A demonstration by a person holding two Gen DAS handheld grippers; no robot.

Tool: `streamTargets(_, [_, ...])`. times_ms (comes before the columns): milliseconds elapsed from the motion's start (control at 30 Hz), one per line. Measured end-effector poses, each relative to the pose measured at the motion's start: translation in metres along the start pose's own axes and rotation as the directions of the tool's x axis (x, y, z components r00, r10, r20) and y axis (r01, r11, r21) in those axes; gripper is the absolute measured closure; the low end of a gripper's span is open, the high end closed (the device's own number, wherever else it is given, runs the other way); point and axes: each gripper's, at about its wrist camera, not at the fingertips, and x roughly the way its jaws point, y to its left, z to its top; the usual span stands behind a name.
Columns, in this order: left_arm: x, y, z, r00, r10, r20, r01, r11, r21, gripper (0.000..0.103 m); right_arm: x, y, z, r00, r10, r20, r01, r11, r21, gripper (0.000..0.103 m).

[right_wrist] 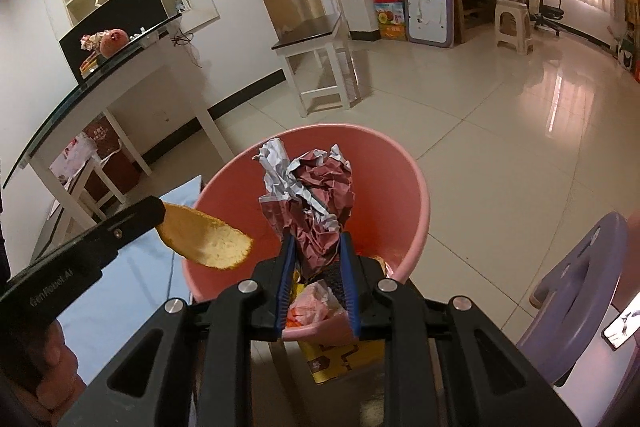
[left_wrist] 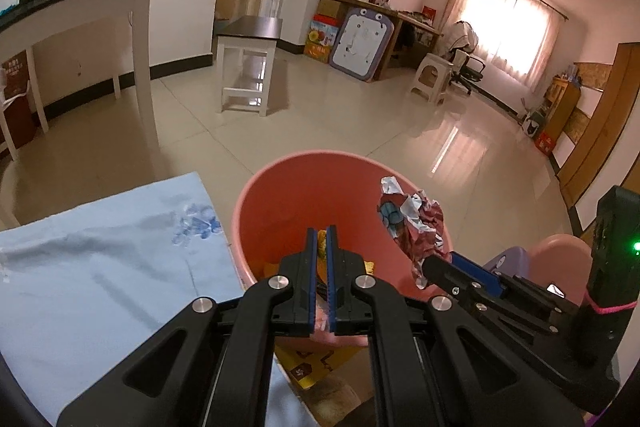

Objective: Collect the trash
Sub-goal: 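Open both tools to drop the peel and foil wrapper into the bucket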

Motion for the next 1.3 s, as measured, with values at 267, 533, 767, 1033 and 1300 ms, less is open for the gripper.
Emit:
streamTargets(267, [0.019,-0.001,0.004,1.0,-0.015,-0.015,0.015,1.0,-0.022,0.099,0.014,0.001,0.014,1.0,-0.011,-0.015,0.011,1.0,0.0,0.081])
streamTargets(533, [0.03,-0.005,0.005,0.999,-0.034,-0.026,0.032,0.998,-0.051,0.099,0.025,-0.002,0.023,0.999,-0.027,-0.027,0.026,1.0,-0.016,0.078])
streamTargets(767, [0.031,-0.007,0.003,0.999,-0.024,-0.039,0.023,0.999,-0.038,0.075,0.028,-0.007,0.025,0.999,-0.031,-0.023,0.031,0.999,-0.006,0.075])
streamTargets(1033, [0.021,-0.011,0.002,0.999,-0.028,-0.039,0.027,0.999,-0.021,0.073,0.015,-0.005,0.021,1.0,-0.03,-0.002,0.03,1.0,-0.006,0.059])
streamTargets(1300, [0.002,-0.009,0.0,1.0,-0.024,-0.019,0.024,1.0,-0.012,0.073,-0.005,0.007,0.009,1.0,-0.026,0.012,0.026,0.999,-0.025,0.056])
